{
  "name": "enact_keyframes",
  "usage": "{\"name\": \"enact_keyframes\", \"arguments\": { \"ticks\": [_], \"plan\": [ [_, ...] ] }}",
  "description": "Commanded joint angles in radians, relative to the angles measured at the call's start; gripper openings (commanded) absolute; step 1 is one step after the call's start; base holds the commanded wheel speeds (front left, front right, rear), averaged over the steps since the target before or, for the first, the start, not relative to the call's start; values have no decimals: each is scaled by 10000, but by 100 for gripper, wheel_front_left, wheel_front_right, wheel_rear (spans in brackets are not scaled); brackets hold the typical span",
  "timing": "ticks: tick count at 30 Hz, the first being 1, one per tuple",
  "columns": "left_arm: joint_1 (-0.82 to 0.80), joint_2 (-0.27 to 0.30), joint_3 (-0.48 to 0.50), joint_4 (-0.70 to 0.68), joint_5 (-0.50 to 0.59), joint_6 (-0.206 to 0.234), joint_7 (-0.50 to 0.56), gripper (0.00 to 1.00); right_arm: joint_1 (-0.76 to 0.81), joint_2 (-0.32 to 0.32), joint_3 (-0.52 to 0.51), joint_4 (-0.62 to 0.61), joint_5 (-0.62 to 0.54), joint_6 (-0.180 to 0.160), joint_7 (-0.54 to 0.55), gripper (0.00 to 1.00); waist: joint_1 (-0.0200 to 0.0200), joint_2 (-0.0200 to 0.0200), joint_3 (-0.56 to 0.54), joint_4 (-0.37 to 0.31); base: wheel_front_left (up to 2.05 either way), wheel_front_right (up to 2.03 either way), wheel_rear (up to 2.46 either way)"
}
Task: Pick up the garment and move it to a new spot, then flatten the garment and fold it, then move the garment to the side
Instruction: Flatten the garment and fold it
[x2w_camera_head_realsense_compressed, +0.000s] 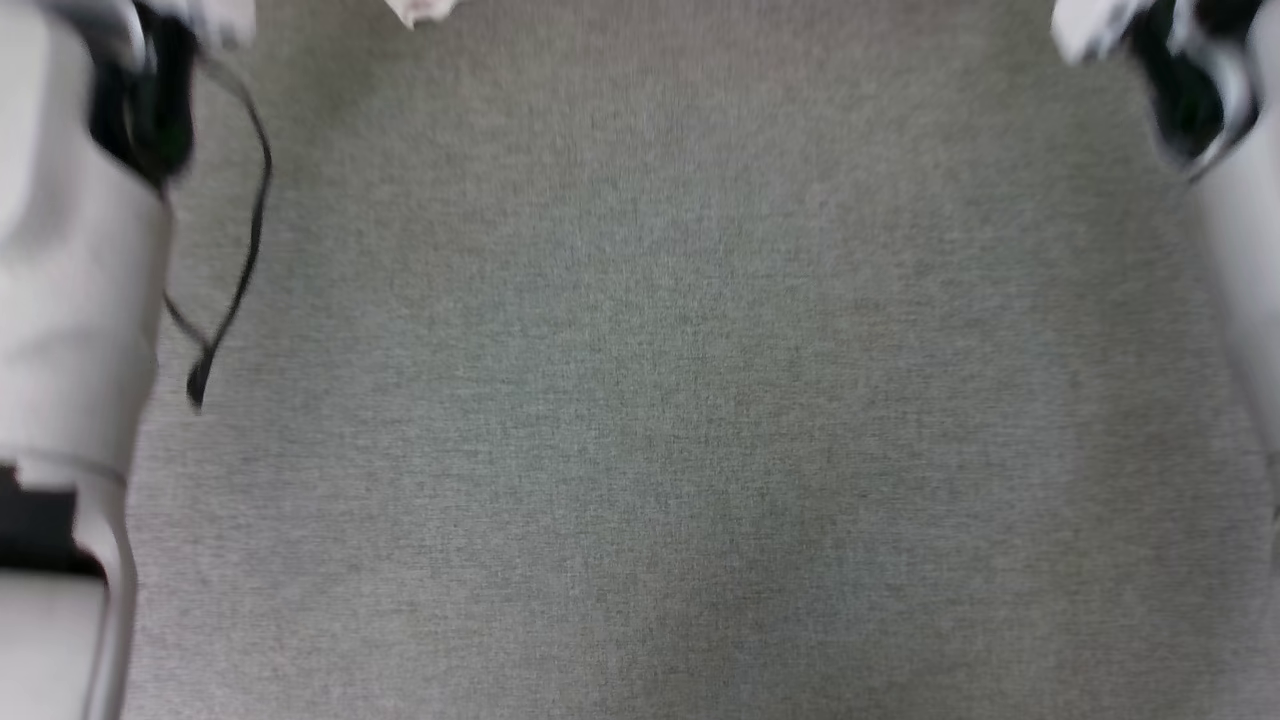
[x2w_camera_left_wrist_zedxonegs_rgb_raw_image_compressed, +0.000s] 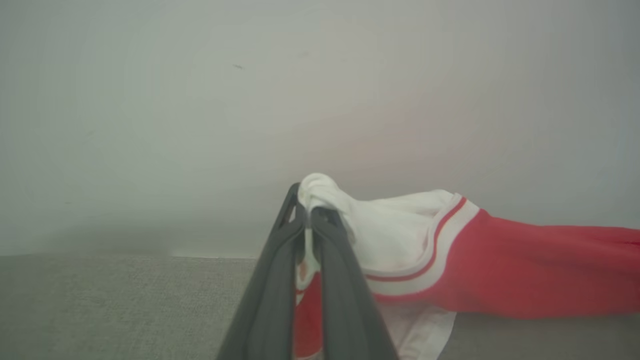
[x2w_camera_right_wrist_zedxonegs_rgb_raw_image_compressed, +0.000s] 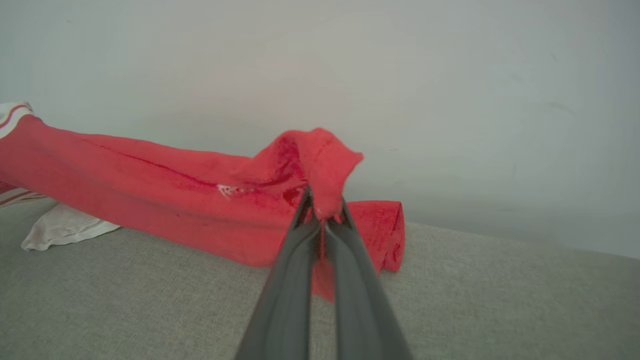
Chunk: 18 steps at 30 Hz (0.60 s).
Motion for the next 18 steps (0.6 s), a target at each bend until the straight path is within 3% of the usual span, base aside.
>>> {"name": "enact_keyframes", "arguments": {
  "ticks": [1,8,13,18],
  "plan": [
    [722,101,87,-79,-160,-68,-62,0,677,-165,161,-43,340,-7,-143,0,-1,0,-724,3,0,0,0],
    [4280,294,325,-1008,-669,-13,-77,0,3559,-520,938,-668,1387,-7,-379,0,-1,0,-2231,-3,0,0,0],
    [7063,433,614,-2334,-982,489,-69,0,5576,-945,1144,-1460,1820,-9,-231,0,-1,0,-3223,17,0,0,0],
    [9519,514,701,-4177,-1367,1130,230,0,7599,-1381,732,-2538,1999,-12,-57,0,-1,0,-3972,95,0,0,0]
  ]
}}
